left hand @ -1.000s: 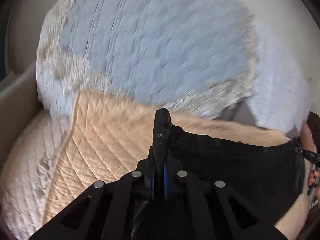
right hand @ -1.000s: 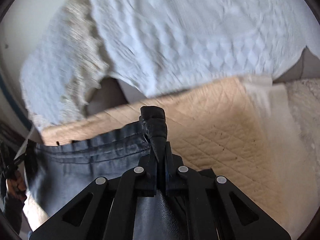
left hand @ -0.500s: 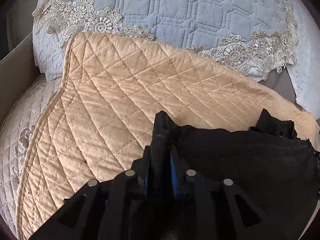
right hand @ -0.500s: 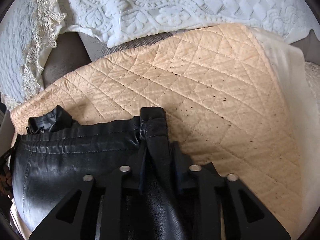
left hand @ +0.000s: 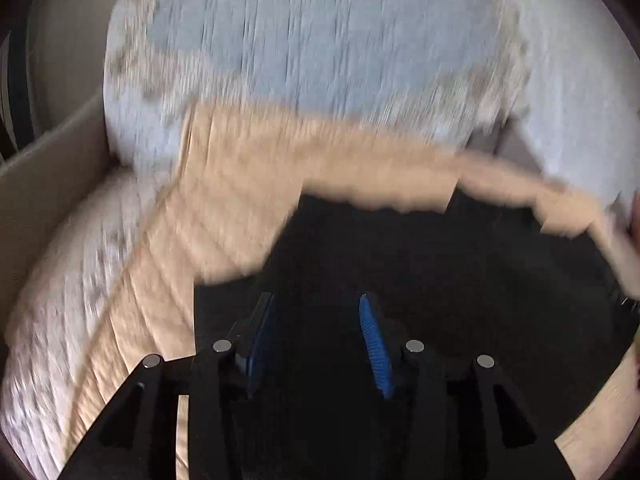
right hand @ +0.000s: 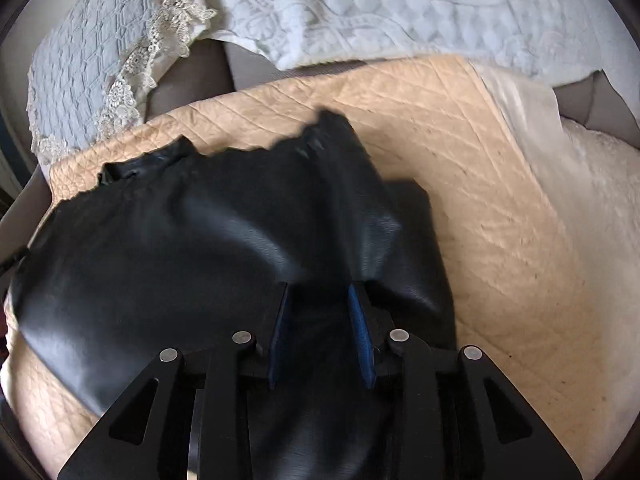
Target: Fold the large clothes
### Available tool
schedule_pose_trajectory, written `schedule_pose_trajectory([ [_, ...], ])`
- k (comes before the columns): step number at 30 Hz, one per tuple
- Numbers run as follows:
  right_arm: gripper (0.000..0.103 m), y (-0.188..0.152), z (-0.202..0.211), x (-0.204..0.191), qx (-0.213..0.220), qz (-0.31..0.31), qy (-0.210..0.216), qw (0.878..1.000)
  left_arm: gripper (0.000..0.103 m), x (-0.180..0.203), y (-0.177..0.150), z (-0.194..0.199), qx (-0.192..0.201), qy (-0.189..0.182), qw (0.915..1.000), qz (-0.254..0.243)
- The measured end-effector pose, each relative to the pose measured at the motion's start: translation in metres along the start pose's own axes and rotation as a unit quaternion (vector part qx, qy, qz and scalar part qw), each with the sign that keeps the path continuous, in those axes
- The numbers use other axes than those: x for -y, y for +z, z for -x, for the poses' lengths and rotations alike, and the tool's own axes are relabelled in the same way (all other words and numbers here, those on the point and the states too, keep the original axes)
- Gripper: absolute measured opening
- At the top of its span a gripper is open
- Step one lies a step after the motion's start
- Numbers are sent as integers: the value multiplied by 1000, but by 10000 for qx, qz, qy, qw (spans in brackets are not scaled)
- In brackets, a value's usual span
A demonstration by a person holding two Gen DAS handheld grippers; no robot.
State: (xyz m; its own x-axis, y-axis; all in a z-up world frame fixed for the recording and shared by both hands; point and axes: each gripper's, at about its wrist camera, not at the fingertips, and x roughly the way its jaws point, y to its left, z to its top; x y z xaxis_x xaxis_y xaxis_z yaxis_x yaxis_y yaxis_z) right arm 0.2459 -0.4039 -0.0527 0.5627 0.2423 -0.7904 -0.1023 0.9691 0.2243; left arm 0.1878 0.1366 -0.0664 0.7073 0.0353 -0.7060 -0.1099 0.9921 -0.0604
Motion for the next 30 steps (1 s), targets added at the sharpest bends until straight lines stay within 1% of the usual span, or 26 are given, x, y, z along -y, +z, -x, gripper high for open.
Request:
schedule_pose_trajectory([
  [1, 28, 1, 1, 4, 22, -113, 56, 9999, 44, -2, -4, -9, -115, -36, 9999, 67],
  [2, 28, 3, 2, 4, 31, -101, 2, 9999, 44, -10, -4, -14, -174, -184, 9994, 242],
  [3, 28, 5, 2, 1, 20, 1, -80, 10000, 43, -12, -2, -12, -141, -212, 9992, 310],
  [5, 28, 6, 2, -3, -54, 142, -177, 9997, 43, -11, 1, -12, -127, -75, 9994, 298],
  [6, 29, 7, 8, -3, -61, 106, -259, 9996, 43, -7, 0, -8, -142, -14, 9995, 270],
  [7, 30, 6, 14, -3, -22, 57, -254, 9997, 43, -5, 1, -3, -138, 130, 9996, 228],
  [8, 30, 5, 25, -3, 60, -13, -166, 9998, 43, -2, 1, 7, -91, 238, 9995, 202],
  [9, 30, 0, 38, -4, 148, -55, -61, 9999, 43, -2, 0, 19, 22, 161, 9996, 208],
  [10, 30, -4, 47, -4, 207, -64, -13, 9998, 43, 1, -4, 32, 153, 2, 9997, 199],
  [12, 30, -17, 62, -7, 219, -19, 33, 9998, 43, 6, -14, 51, 333, -74, 9994, 85],
  [13, 30, -20, 63, -9, 167, 6, 55, 9998, 43, 8, -20, 55, 361, -112, 9993, 35],
  [14, 30, -24, 62, -8, 89, 38, 32, 9999, 43, 8, -26, 55, 310, -171, 9994, 6],
  [16, 29, -30, 52, -5, -145, 70, -165, 9997, 43, 8, -35, 42, 73, -51, 9999, -77],
  [17, 28, -32, 46, -3, -224, 44, -164, 9996, 43, 6, -41, 32, -63, -19, 9999, -112],
  [18, 28, -34, 40, -1, -292, 19, -174, 9994, 43, 6, -43, 29, -93, -29, 9999, -100],
  [22, 28, -29, 51, -13, -260, -4, -394, 9989, 43, 13, -37, 31, -87, 136, 9995, -256],
  [24, 28, -29, 66, -25, -73, 161, -296, 9994, 43, 17, -38, 43, -38, 217, 9992, -335],
  [26, 30, -34, 72, -29, 22, 278, -323, 9991, 43, 20, -41, 61, 95, 34, 9997, -217],
  [27, 30, -37, 71, -28, 23, 306, -347, 9989, 43, 20, -44, 67, 164, -17, 9997, -185],
  [28, 30, -41, 67, -24, -32, 296, -382, 9988, 43, 20, -47, 70, 211, 1, 9996, -201],
  [29, 28, -45, 59, -16, -114, 240, -416, 9988, 43, 19, -51, 67, 207, 81, 9994, -256],
  [30, 27, -50, 49, -5, -217, 78, -276, 9994, 43, 16, -55, 61, 130, 135, 9995, -261],
])
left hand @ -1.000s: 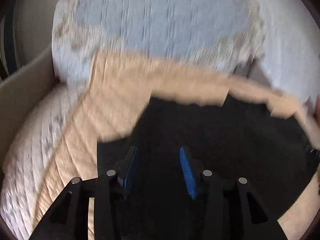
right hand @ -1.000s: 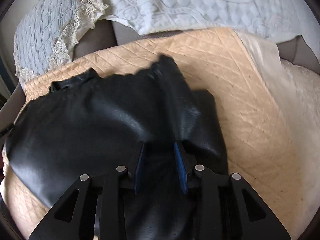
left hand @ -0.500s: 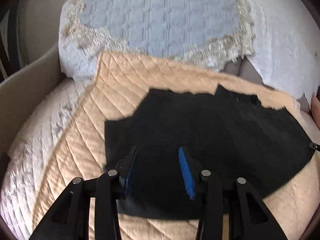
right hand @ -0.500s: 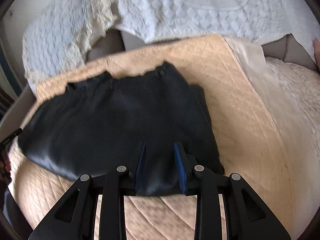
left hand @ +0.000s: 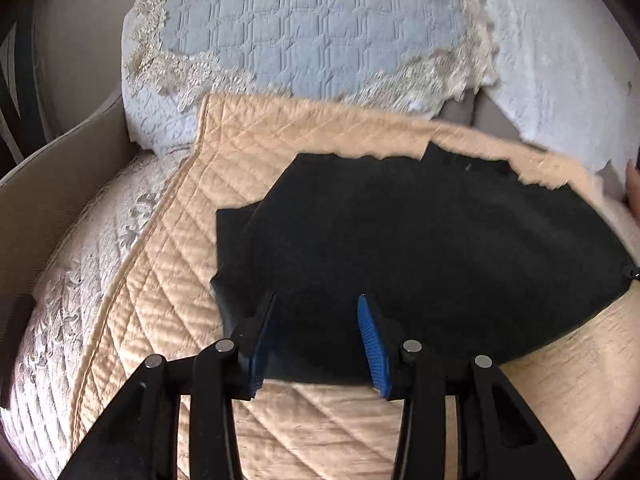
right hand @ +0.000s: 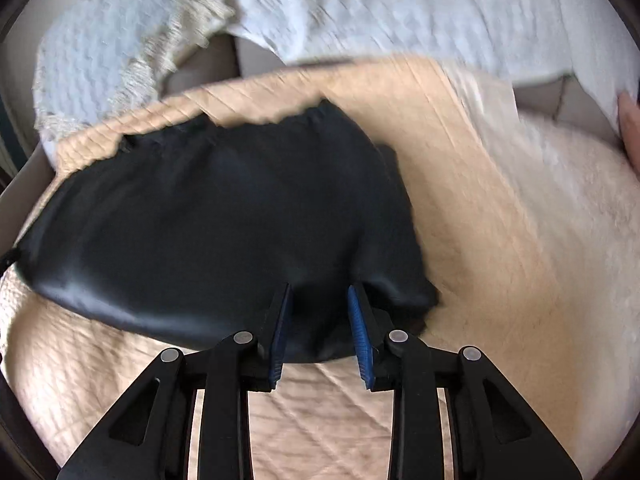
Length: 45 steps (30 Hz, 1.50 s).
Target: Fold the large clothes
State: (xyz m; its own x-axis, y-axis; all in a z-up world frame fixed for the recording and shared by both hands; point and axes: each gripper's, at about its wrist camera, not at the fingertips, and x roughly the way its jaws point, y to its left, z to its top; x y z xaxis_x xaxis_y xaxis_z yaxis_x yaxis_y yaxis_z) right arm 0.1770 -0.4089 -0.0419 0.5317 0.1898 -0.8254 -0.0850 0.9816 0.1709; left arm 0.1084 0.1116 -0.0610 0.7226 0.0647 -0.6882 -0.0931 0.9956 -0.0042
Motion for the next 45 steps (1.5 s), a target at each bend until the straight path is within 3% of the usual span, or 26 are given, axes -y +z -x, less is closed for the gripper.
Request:
schedule_pose_trajectory([
  [3, 23, -3, 1, 9, 78, -222, 129, 9996, 43, -11, -4, -16, -183, -195, 9994, 217],
  [7, 25, 6, 14, -5, 244, -205, 107, 9994, 43, -5, 0, -6, -126, -71, 9998, 119],
  [13, 25, 22, 5, -13, 432, -107, 355, 9984, 45, -1, 20, 11, 262, -289, 9988, 303],
  [16, 21, 16, -19, 14, 232, -551, 411, 9974, 44, -13, 17, -18, -46, -46, 9992, 400],
  [17, 17, 15, -20, 20, 253, -652, 462, 9965, 43, -20, 12, -30, -223, -135, 9984, 504],
  [21, 20, 24, -6, 13, 346, -649, 449, 9963, 43, -18, 17, -18, -130, -213, 9983, 530],
  [24, 22, 45, -2, -4, 508, -484, 687, 9952, 44, -5, 35, -9, -6, -433, 9979, 477],
  [27, 23, 70, -21, -22, 476, -312, 797, 9952, 46, 13, 58, -15, 256, -343, 9989, 204],
  [30, 23, 92, -50, -25, 282, -346, 798, 9958, 46, 16, 84, -42, 210, -323, 9990, 246],
  [32, 23, 101, -69, -15, 178, -412, 597, 9972, 46, 10, 91, -70, 47, -21, 9997, 254],
  [33, 23, 105, -80, -2, 103, -531, 371, 9978, 46, 2, 92, -85, -136, 9, 9993, 362],
  [35, 18, 105, -87, 17, 215, -721, 455, 9961, 48, -15, 82, -111, -380, 303, 9975, 514],
  [38, 8, 97, -89, 36, 374, -1057, 644, 9916, 49, -33, 71, -114, -264, -79, 9946, 999],
  [42, 7, 94, -91, 35, 421, -1043, 593, 9919, 50, -20, 68, -114, -265, 215, 9969, 712],
  [45, 7, 93, -93, 36, 425, -1031, 591, 9920, 50, -23, 67, -114, -233, 186, 9968, 743],
])
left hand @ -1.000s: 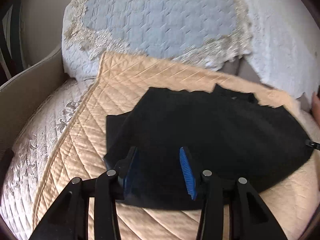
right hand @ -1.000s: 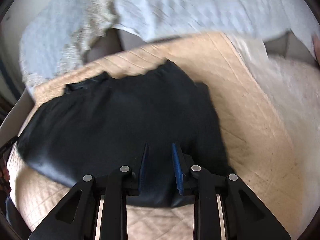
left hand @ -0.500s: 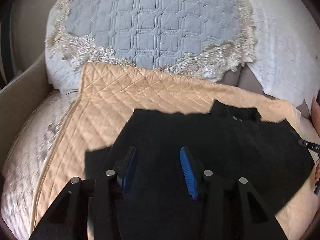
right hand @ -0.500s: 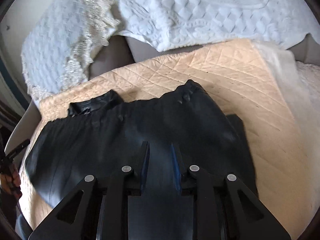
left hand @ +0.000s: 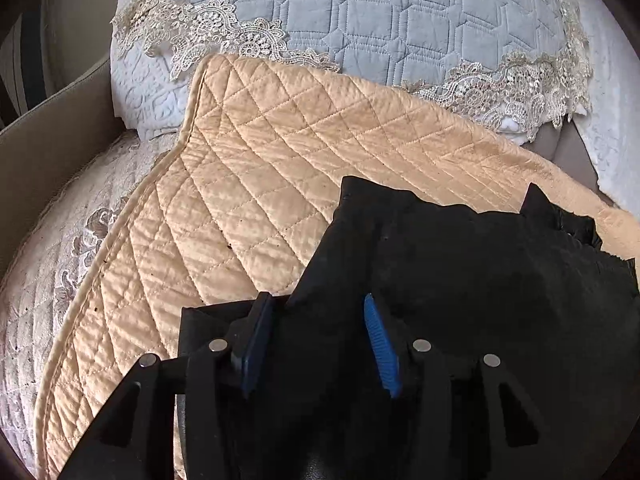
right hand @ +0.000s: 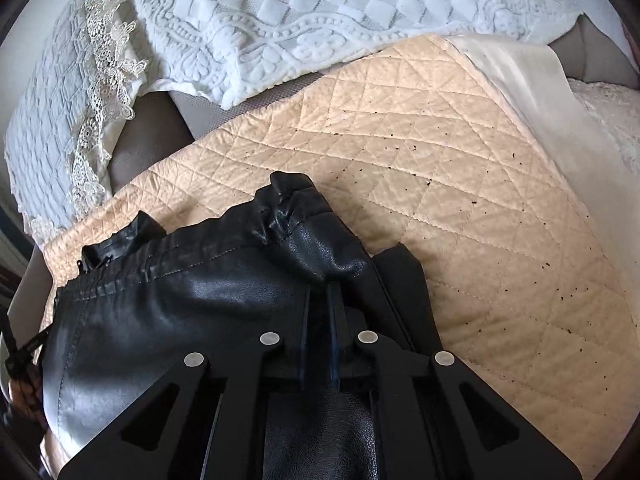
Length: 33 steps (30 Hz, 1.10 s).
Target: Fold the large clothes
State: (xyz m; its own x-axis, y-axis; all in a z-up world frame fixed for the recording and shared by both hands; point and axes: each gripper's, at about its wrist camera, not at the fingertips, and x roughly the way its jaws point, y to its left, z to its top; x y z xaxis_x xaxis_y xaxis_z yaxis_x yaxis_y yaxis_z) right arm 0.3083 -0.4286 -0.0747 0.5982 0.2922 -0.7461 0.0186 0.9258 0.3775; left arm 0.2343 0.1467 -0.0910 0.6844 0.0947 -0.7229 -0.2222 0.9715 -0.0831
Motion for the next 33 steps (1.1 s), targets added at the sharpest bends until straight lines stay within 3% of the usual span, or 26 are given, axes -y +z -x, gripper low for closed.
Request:
schedule_pose_trajectory([
  [6, 7, 6, 3, -15, -148, 255, -397, 9988, 51, 3, 7, 0, -103, 139, 9998, -80],
  [8, 22, 7, 17, -28, -187, 346, -736, 9965, 50, 7, 11, 14, -157, 381, 9991, -47],
  [11, 40, -8, 56, -50, 7, 459, -386, 9982, 50, 14, 2, 62, 141, 122, 9998, -10],
  [14, 40, -38, 90, -66, 115, 658, -301, 9973, 50, 26, -19, 103, 439, 8, 9988, -214],
  [17, 40, -62, 105, -67, 64, 731, -302, 9968, 50, 36, -39, 121, 454, -13, 9982, -393],
  [22, 40, -87, 95, -45, -322, 738, -809, 9935, 50, 28, -68, 99, -9, 149, 9992, -366],
  [33, 45, -93, 115, -47, -284, 529, -645, 9961, 51, 27, -77, 111, -16, 124, 9995, -295],
])
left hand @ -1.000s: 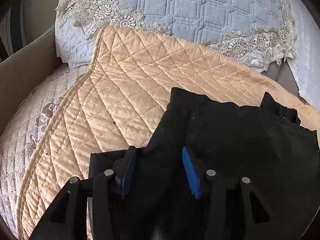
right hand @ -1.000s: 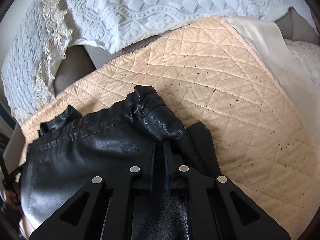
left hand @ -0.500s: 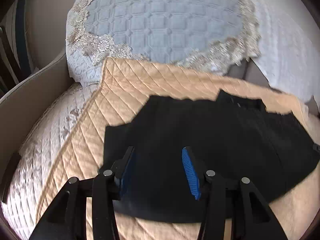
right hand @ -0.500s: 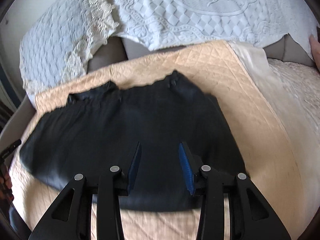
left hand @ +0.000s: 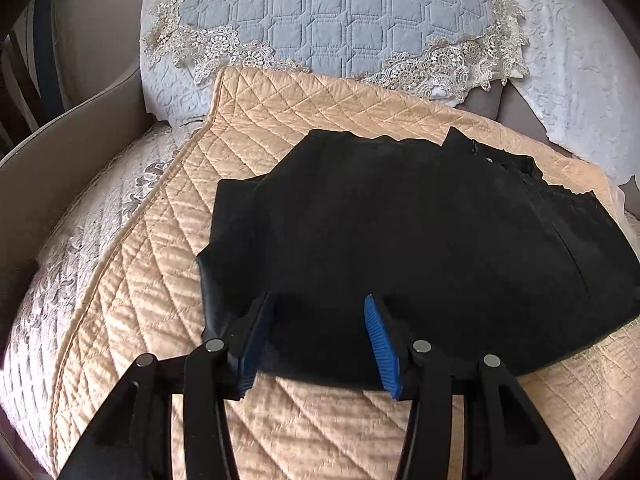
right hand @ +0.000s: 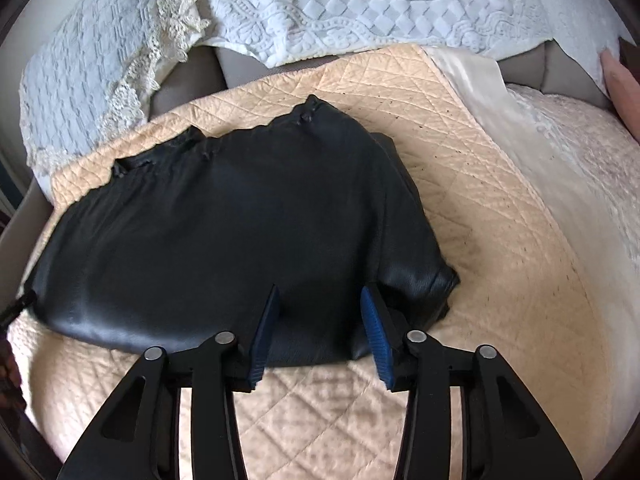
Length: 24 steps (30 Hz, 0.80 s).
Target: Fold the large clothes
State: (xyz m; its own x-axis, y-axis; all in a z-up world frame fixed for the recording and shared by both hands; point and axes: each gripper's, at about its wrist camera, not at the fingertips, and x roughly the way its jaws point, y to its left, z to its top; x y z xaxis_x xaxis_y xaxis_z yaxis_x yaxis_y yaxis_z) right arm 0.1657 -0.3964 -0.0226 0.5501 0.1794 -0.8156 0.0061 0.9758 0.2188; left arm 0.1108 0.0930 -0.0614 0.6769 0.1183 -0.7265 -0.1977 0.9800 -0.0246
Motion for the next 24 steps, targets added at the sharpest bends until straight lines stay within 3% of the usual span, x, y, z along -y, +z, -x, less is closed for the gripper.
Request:
schedule_pose_trajectory([
  [6, 53, -23, 21, 6, -18, -405, 371, 9985, 54, -9, -16, 16, -40, -47, 9999, 115],
  [11, 55, -42, 14, 19, -230, -754, 465, 9958, 56, -20, -43, 14, -323, -25, 9992, 236],
  [14, 57, -45, 16, 25, -120, -964, 631, 9933, 57, -25, -51, 20, -182, -146, 9992, 324],
  [19, 62, -35, 8, 37, -42, -1505, 958, 9839, 67, -43, -42, 15, -198, -633, 9922, 1060],
  [24, 62, -26, 1, 48, 126, -1971, 1040, 9748, 75, -59, -26, 0, -131, -793, 9803, 1803],
])
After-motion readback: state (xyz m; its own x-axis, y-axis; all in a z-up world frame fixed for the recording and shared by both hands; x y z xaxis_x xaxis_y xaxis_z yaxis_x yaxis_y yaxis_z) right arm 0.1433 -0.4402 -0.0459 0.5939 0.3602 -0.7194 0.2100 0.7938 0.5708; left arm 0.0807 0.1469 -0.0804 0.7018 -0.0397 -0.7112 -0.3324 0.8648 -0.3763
